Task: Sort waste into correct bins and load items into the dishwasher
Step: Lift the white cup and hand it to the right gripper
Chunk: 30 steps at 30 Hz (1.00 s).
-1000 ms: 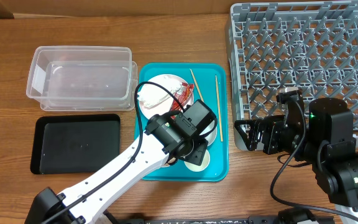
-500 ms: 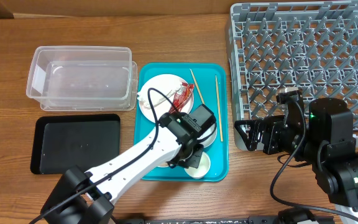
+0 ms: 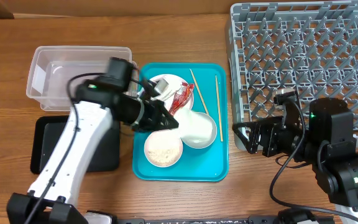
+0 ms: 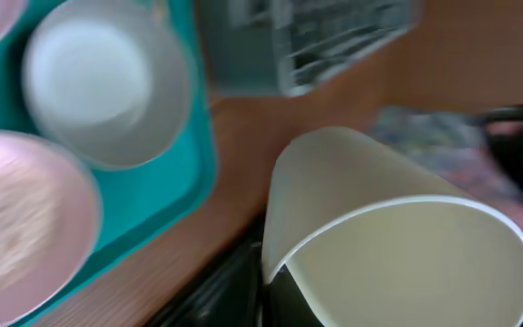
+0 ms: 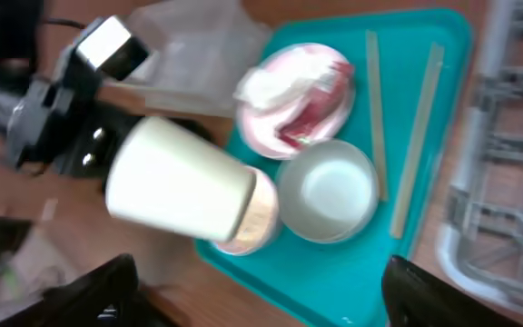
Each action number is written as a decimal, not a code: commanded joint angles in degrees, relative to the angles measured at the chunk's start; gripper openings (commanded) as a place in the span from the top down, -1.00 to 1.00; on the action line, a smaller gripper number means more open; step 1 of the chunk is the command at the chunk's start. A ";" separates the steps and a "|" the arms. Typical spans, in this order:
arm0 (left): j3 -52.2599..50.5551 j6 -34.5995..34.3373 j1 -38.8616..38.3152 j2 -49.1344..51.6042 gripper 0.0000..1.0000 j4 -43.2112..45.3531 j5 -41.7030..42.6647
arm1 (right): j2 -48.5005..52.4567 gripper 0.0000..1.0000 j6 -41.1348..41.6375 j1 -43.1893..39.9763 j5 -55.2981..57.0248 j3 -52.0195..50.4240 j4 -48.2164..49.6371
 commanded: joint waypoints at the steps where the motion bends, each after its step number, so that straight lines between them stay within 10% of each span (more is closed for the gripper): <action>1: 0.66 9.29 3.45 -0.76 0.92 -0.17 28.81 | 0.96 -0.73 -0.33 0.48 -12.59 1.84 3.34; 17: 0.66 9.35 2.34 -0.76 0.92 -1.44 29.99 | 7.52 -0.65 -0.28 13.09 -16.09 1.86 21.70; 27: 0.66 9.31 2.27 -0.76 0.88 -1.57 28.44 | 7.52 -0.27 -0.31 13.09 -18.84 1.86 22.99; 30: 0.66 9.33 2.19 -0.76 0.88 -2.16 28.02 | 7.52 -0.68 -0.31 13.09 -18.86 1.86 23.61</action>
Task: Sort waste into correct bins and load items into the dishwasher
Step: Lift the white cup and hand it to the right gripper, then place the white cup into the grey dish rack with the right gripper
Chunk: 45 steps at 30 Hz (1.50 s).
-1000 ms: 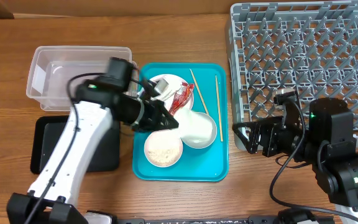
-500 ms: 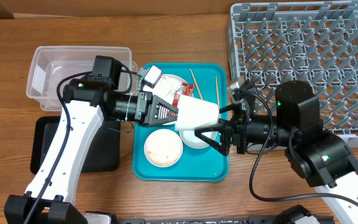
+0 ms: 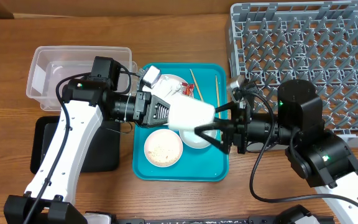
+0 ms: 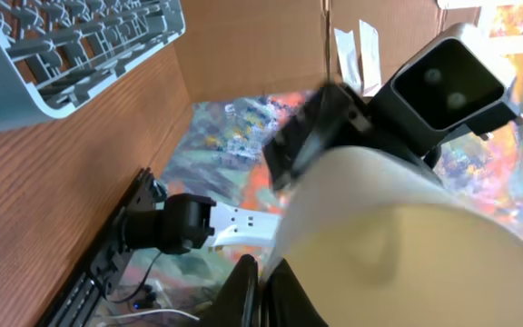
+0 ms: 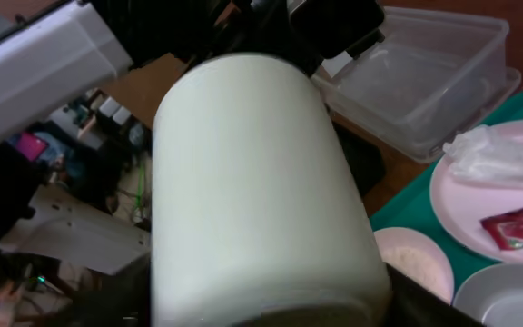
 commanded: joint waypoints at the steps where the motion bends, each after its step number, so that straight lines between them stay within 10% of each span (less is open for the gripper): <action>1: 0.66 1.14 -0.85 -0.76 0.88 -0.13 -2.25 | -0.66 -0.67 -0.20 0.37 -1.95 1.46 1.51; 10: 0.66 1.16 -1.31 -0.76 0.78 0.20 -2.32 | -0.66 -0.18 -0.15 0.37 -1.97 1.46 1.36; 16: 0.66 0.87 -1.29 -0.76 -1.00 -1.79 -12.28 | -2.25 -0.18 -0.17 -1.44 0.66 1.46 0.44; 28: 0.66 -2.58 -1.20 -0.79 -1.00 -6.05 -33.35 | -5.66 0.02 14.10 -15.45 48.28 1.46 -24.63; 38: 0.68 -2.56 -1.20 -0.87 -0.98 -5.53 -34.58 | 11.47 0.02 16.74 -15.61 47.71 1.49 -33.57; 45: 0.68 -4.37 -3.19 -0.92 -0.93 -5.79 -41.20 | 14.34 -0.68 16.31 -15.61 48.00 2.51 -28.89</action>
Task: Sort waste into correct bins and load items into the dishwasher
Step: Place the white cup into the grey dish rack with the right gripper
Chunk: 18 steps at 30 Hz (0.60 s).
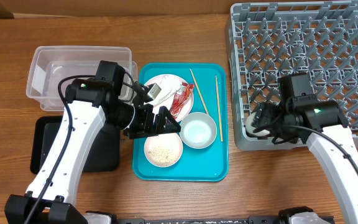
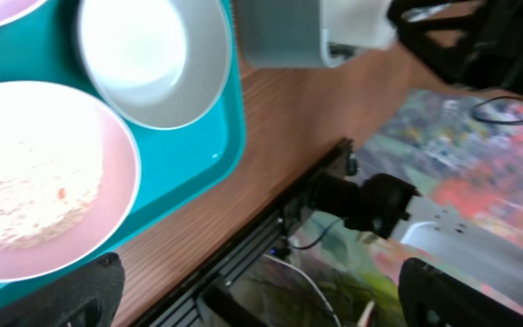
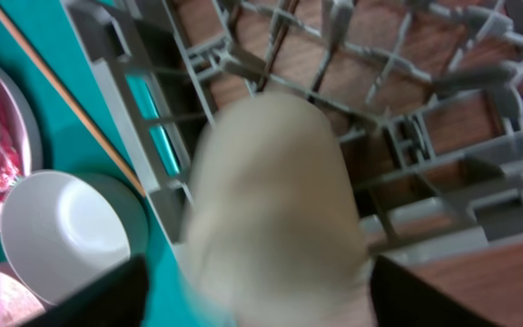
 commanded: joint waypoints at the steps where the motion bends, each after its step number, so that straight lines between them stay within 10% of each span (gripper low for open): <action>1: 0.63 -2.23 -2.56 -0.90 -0.92 0.17 -5.53 | -1.38 -0.71 0.09 -0.20 0.48 3.02 0.48; 10: -1.88 -19.91 -20.33 -0.72 -0.60 7.06 -43.93 | -9.66 -0.79 -2.43 -0.20 -6.75 8.39 0.24; 18: -11.37 -25.16 -32.20 2.29 -0.25 20.11 -47.21 | -18.53 -0.86 -2.93 -0.20 -7.63 8.39 0.31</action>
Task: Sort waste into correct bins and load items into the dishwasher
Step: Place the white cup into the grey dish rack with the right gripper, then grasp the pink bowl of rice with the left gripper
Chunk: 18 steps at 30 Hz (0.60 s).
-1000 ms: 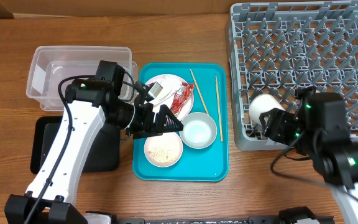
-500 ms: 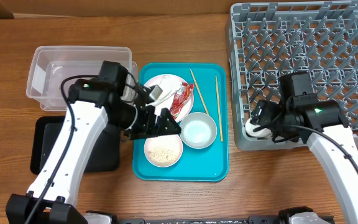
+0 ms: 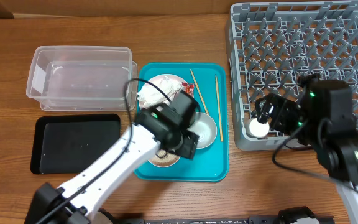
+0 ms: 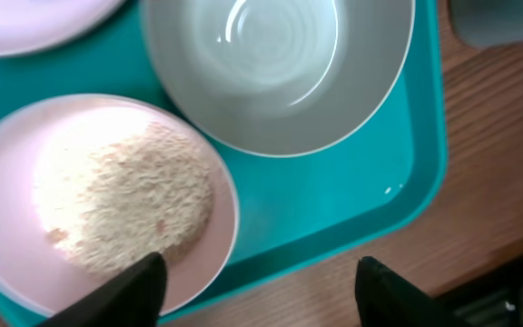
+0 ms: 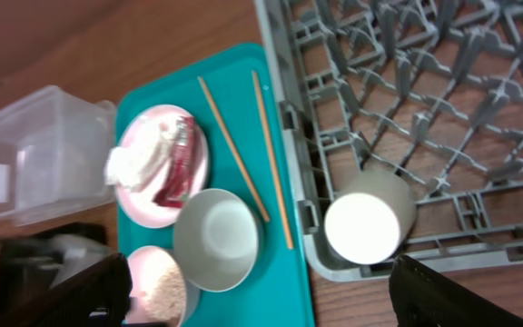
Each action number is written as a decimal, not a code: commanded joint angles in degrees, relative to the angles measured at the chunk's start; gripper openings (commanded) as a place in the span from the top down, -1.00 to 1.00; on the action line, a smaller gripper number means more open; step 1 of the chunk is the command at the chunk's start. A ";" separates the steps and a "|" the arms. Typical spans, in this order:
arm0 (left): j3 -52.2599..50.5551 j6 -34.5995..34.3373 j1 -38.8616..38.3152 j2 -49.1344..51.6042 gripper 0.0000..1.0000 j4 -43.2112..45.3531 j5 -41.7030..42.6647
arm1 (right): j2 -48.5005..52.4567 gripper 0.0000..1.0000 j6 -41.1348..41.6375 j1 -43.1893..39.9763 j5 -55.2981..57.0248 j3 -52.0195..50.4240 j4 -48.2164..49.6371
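Observation:
A white cup (image 5: 368, 224) lies on its side in the front left corner of the grey dishwasher rack (image 3: 303, 37), its mouth facing up at the camera. My right gripper (image 5: 289, 304) hangs open above it, holding nothing. My left gripper (image 4: 261, 300) is open low over the teal tray (image 3: 166, 171), above a pink bowl of crumbs (image 4: 107, 200) and a grey bowl (image 4: 280, 64). A pink plate (image 5: 157, 163) holds a crumpled napkin and a red wrapper. Two chopsticks (image 5: 234, 150) lie on the tray's right side.
A clear plastic bin (image 3: 79, 78) stands left of the tray, and a flat black bin (image 3: 73, 143) lies in front of it. The rack's pegs fill the right of the table. Bare wood runs along the front edge.
The right gripper has let go of the cup, which now rests in the rack's corner, and stands open higher up. The left gripper has moved from the tray's left side to over the two bowls.
My left gripper held the white cup above the tray. Then both grippers met at the cup over the tray. Then the right gripper had it at the rack's front left corner while the left was open. Now the cup lies in the rack, both grippers open.

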 commanded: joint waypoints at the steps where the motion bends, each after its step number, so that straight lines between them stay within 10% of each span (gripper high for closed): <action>1: -2.84 -4.22 -2.25 2.23 -0.12 2.56 -5.44 | -2.25 -0.86 -0.76 -0.22 -0.90 1.60 0.17; 7: -3.37 -4.87 -2.93 8.44 0.11 4.07 -5.31 | -2.93 -0.87 -0.76 -0.22 -0.92 1.60 -0.28; 14: -3.34 -4.87 -2.93 12.46 0.92 4.68 -2.40 | -2.82 -0.87 -0.76 -0.22 -0.90 1.60 -0.72; 18: -2.71 -4.87 -2.80 12.44 0.92 3.48 -2.38 | -2.82 -0.87 -0.76 -0.22 -0.90 1.60 -0.70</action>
